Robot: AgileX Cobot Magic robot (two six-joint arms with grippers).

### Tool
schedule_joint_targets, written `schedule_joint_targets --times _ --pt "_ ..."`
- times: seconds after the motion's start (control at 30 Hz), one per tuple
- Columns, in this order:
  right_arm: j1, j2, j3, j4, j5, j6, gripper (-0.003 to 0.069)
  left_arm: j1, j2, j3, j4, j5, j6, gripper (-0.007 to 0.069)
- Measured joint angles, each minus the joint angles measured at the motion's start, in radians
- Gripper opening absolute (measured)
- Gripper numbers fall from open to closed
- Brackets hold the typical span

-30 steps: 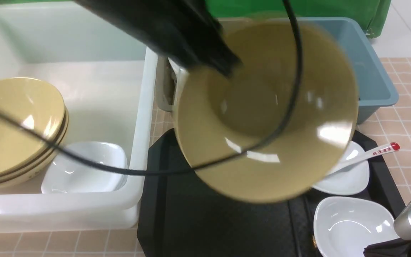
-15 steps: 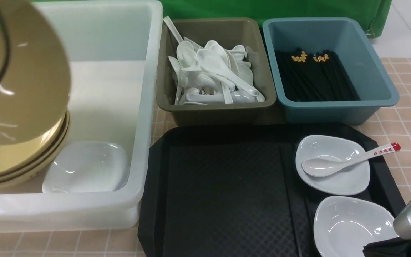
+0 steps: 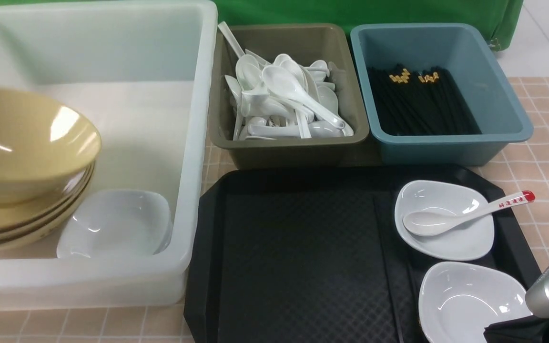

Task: On brown table put chopsticks spoon bowls plates into blue grey white boxes.
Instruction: 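Place the tan bowl onto the bowl stack in the left bin with the left gripper, then reach down and grasp the white spoon resting in the bowl with the right gripper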

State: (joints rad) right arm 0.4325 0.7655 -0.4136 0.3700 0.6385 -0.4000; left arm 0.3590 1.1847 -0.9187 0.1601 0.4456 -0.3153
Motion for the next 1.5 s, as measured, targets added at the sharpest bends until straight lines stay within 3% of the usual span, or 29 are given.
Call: schedule_joint_targets --times 0.17,0.3,0.43,0.6,0.67,0.7,0.77,0.87,1.03,1.17,1.3,1.5 --pt "0.0 0.0 0.0 0.0 -0.006 0.0 0.0048 0.0 -0.035 0.0 -0.004 -0.005 -0.027 0.0377" --pt "0.0 0.0 0.0 0.0 -0.007 0.0 0.0048 -0.007 -0.132 0.001 -0.013 -0.003 -0.03 0.044" --pt "0.0 0.0 0.02 0.0 -0.036 0.0 0.0048 -0.074 -0.266 0.006 -0.027 -0.007 -0.012 0.0434" --pt "0.0 0.0 0.052 0.0 -0.087 -0.001 0.0055 -0.244 -0.441 0.065 -0.031 -0.055 0.092 0.0326" --pt "0.0 0.0 0.057 -0.017 -0.108 -0.018 0.0078 -0.36 -0.575 0.134 -0.033 -0.055 0.161 0.0212" --pt "0.0 0.0 0.057 -0.024 -0.113 -0.019 0.008 -0.375 -0.584 0.145 -0.033 -0.053 0.171 0.0204" --pt "0.0 0.0 0.052 -0.08 -0.141 -0.01 0.0118 -0.451 -0.688 0.21 -0.033 0.006 0.232 0.0106" --pt "-0.014 0.011 0.009 -0.136 -0.161 0.037 0.0181 -0.509 -0.799 0.288 -0.032 0.134 0.286 0.0017" --pt "-0.085 0.109 -0.132 -0.179 -0.15 0.092 0.0321 -0.539 -0.943 0.405 -0.031 0.277 0.3 0.0001" --pt "-0.139 0.284 -0.296 -0.191 -0.027 0.088 0.0416 -0.54 -1.028 0.485 -0.019 0.31 0.315 0.0001" --pt "-0.151 0.484 -0.441 -0.211 0.086 0.081 0.0444 -0.54 -1.092 0.497 -0.012 0.312 0.315 0.0001" --pt "-0.151 0.722 -0.576 -0.266 0.102 0.074 0.0447 -0.54 -1.129 0.497 -0.011 0.313 0.315 0.0001"
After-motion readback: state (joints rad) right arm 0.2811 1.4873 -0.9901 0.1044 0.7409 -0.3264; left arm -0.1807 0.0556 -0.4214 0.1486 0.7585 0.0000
